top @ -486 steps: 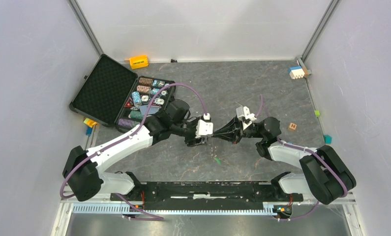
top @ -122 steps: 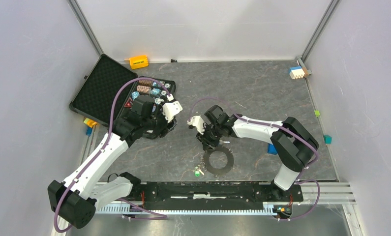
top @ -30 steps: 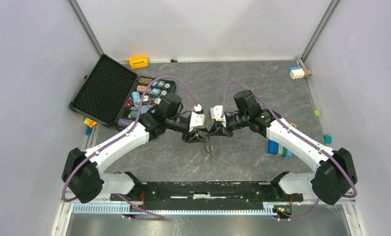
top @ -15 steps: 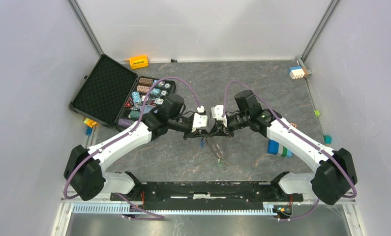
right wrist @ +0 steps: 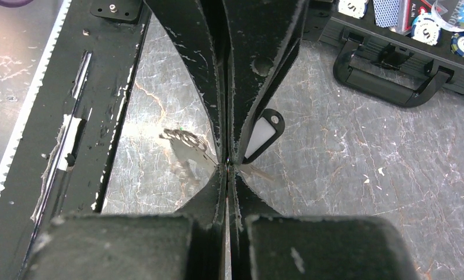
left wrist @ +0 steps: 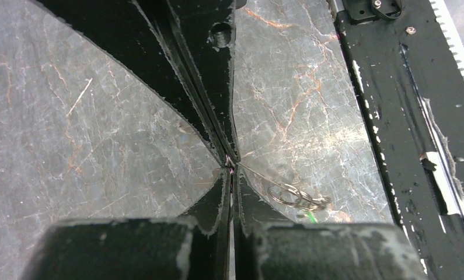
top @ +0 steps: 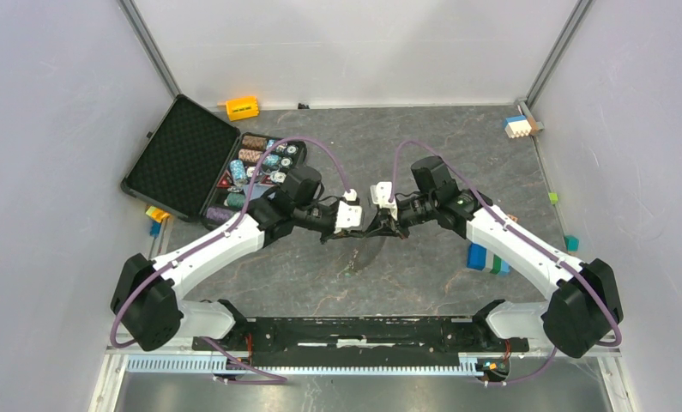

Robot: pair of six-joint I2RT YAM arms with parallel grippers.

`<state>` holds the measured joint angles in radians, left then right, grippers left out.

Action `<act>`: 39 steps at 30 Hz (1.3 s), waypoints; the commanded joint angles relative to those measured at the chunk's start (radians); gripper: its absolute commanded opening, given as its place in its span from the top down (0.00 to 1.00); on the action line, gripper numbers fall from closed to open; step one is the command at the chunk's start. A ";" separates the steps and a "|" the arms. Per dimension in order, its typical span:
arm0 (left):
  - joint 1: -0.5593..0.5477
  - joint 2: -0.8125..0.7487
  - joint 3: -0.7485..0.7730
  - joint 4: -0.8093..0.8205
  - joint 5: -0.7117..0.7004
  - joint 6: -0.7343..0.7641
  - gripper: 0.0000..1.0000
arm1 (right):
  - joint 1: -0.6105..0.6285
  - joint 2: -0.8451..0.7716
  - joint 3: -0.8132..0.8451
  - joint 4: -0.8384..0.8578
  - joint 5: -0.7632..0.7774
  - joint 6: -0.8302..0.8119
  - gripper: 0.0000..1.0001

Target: Put the keys on the keyring

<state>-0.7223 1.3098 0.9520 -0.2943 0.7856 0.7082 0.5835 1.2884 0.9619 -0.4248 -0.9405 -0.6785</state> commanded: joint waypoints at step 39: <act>-0.018 -0.049 0.031 0.055 -0.039 -0.113 0.76 | -0.075 -0.051 -0.044 0.305 -0.136 0.231 1.00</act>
<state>-0.7303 1.2465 0.9527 -0.2546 0.7109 0.6418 0.5121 1.2518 0.9257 -0.2096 -1.0462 -0.5007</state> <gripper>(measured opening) 0.297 0.006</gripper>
